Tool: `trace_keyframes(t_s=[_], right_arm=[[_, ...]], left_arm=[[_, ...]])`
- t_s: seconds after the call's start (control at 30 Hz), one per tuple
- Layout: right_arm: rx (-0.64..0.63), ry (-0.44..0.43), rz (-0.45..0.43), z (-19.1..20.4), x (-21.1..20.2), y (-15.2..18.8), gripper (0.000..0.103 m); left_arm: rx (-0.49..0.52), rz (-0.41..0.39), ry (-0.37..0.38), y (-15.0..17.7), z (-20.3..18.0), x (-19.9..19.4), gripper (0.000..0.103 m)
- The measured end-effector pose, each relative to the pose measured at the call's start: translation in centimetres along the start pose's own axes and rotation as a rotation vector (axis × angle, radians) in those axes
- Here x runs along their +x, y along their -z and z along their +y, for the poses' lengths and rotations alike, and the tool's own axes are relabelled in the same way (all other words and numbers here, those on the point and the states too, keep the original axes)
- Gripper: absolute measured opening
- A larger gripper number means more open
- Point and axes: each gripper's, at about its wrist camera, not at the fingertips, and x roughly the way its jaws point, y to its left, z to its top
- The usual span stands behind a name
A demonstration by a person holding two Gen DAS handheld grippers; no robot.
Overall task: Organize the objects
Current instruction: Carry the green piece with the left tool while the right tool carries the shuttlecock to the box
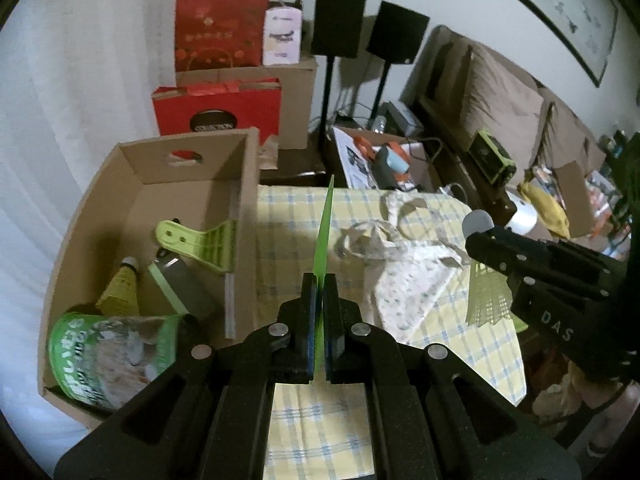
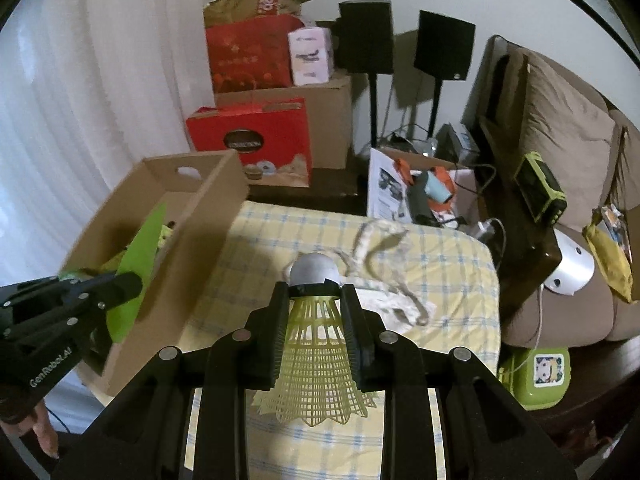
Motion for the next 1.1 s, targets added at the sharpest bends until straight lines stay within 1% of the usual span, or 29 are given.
trace_keyframes(t_s=[0.17, 0.47, 0.6, 0.8, 0.9, 1.1], right_arm=[[-0.002, -0.026, -0.007, 1.8, 0.5, -1.0, 0.026], [-0.008, -0.06, -0.001, 5.0, 1.7, -4.0, 0.026], [-0.015, -0.068, 0.003, 6.6, 2.5, -5.0, 0.026], [-0.024, -0.112, 0.027, 9.6, 4.9, -6.8, 0.026], [-0.036, -0.132, 0.04, 11.1, 6.0, -7.6, 0.026], [-0.034, -0.177, 0.071, 13.5, 8.4, -8.8, 0.026]], left_arm=[[-0.018, -0.017, -0.02, -0.8, 1.6, -0.5, 0.003], [-0.061, -0.028, -0.057, -2.2, 5.5, -0.5, 0.003], [-0.078, -0.027, -0.076, -3.0, 7.5, -0.2, 0.003], [-0.1, -0.02, -0.094, -4.3, 10.7, 0.2, 0.003], [-0.119, -0.011, -0.101, -4.8, 12.6, 0.9, 0.003], [-0.138, 0.022, -0.116, -5.2, 14.9, 3.0, 0.003]])
